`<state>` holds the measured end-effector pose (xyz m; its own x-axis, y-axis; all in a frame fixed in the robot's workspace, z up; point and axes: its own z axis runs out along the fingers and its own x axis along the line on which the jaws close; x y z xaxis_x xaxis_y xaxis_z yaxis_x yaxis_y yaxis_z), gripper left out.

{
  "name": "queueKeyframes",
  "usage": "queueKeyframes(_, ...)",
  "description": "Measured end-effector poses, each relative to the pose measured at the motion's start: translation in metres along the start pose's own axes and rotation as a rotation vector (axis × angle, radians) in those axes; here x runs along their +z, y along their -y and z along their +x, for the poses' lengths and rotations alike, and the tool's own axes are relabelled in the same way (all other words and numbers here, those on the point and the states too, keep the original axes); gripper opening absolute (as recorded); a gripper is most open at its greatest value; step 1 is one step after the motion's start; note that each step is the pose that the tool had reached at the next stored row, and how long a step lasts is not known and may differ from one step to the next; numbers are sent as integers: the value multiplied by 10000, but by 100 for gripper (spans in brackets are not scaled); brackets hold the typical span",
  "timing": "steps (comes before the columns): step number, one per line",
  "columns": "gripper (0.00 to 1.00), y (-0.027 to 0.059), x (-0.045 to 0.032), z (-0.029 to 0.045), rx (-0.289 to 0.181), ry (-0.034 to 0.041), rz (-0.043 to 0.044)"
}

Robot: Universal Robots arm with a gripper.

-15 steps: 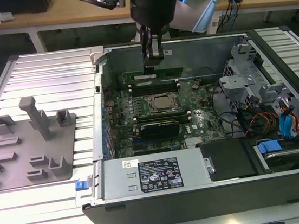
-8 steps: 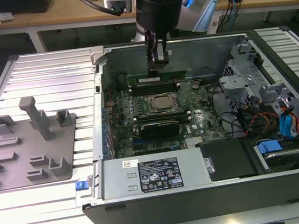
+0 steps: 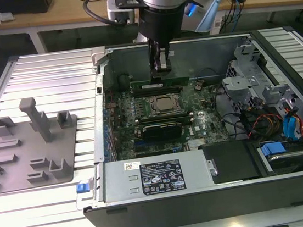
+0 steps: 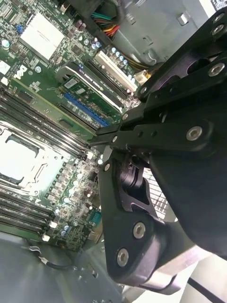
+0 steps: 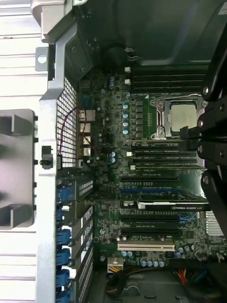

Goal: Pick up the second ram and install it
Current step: 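Pick up the second ram and move it above second insertion slot, then insert the second ram into the second slot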

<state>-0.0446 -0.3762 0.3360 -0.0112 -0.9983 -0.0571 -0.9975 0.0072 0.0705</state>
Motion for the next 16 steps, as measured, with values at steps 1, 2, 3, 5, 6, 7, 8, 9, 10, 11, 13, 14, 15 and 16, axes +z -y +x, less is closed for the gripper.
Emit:
queueKeyframes(1, 9, 3, 26, 1, -1, 1, 3)
queueKeyframes(2, 9, 5, 42, 2, -1, 1, 4)
queueKeyframes(3, 9, 5, 42, 2, -1, -1, 3)
queueKeyframes(5, 9, 5, 43, 3, -1, 0, 4)
queueKeyframes(6, 9, 5, 44, 3, -1, 0, 4)
queueKeyframes(7, 9, 5, 44, 3, -1, 0, 4)
queueKeyframes(8, 9, 5, 44, 3, -1, 0, 3)
queueKeyframes(9, 9, 5, 44, 3, -1, 0, 3)
queueKeyframes(10, 9, 5, 44, 3, -1, 0, 4)
queueKeyframes(11, 9, 5, 45, 3, -1, 0, 4)
queueKeyframes(13, 9, 5, 45, 3, -1, 0, 4)
queueKeyframes(14, 9, 5, 45, 3, -1, 0, 4)
queueKeyframes(15, 9, 5, 45, 3, -1, 0, 4)
queueKeyframes(16, 9, 5, 45, 3, -1, 0, 4)
